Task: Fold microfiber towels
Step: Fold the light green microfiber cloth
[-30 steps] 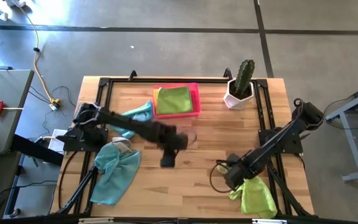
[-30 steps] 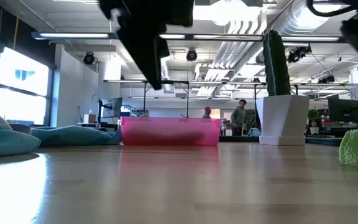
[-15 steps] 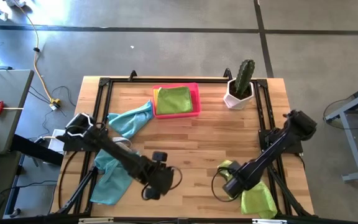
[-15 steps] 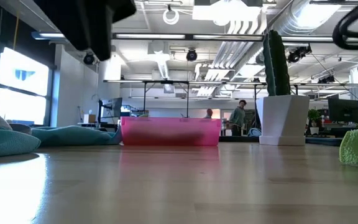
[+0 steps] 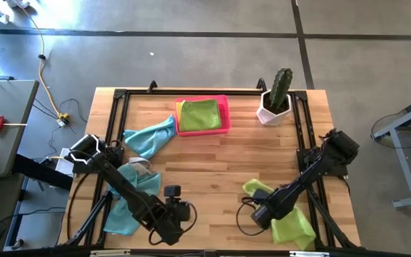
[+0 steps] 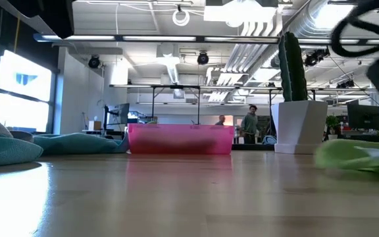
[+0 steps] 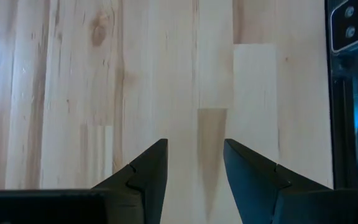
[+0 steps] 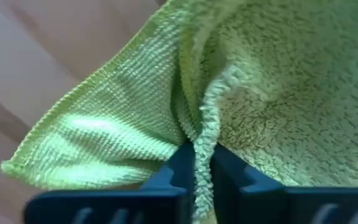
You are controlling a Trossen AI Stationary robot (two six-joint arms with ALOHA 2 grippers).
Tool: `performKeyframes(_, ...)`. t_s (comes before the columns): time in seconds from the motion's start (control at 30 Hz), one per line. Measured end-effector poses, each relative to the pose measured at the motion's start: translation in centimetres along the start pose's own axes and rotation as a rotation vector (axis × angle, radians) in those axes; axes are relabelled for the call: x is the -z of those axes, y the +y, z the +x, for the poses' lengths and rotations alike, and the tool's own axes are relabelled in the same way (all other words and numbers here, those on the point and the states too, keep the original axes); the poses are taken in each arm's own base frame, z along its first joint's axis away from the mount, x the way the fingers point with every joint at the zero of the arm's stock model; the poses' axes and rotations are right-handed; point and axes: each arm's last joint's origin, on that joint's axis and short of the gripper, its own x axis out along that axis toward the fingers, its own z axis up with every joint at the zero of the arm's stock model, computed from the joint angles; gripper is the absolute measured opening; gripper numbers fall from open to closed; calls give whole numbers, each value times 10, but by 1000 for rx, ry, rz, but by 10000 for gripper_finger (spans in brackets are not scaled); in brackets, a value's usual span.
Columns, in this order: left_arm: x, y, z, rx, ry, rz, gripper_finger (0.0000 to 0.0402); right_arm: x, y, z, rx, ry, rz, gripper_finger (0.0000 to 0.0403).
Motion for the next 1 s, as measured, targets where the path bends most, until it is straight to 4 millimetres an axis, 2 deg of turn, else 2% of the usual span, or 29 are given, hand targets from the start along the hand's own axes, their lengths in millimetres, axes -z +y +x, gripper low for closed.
performKeyframes(0.13, 2, -3, -1, 0, -5, -37, 145, -17, 9, -2, -98, -132, -124, 22)
performKeyframes(0.37, 3, -4, -2, 2, -5, -54, 145, -67, 24, -14, -262, -496, -299, 12)
performKeyframes(0.57, 3, -4, -2, 2, -5, -52, 145, -109, 28, -34, -374, -763, -424, 5)
performKeyframes(0.67, 3, -4, -2, 2, -5, -52, 145, -121, 25, -40, -391, -813, -477, 13)
performKeyframes(0.8, 3, -4, -2, 1, -4, -51, 145, -126, 22, -40, -429, -777, -509, 44)
performKeyframes(1.0, 2, -3, -2, -7, -9, -52, 145, -124, 22, -43, -456, -755, -565, 140)
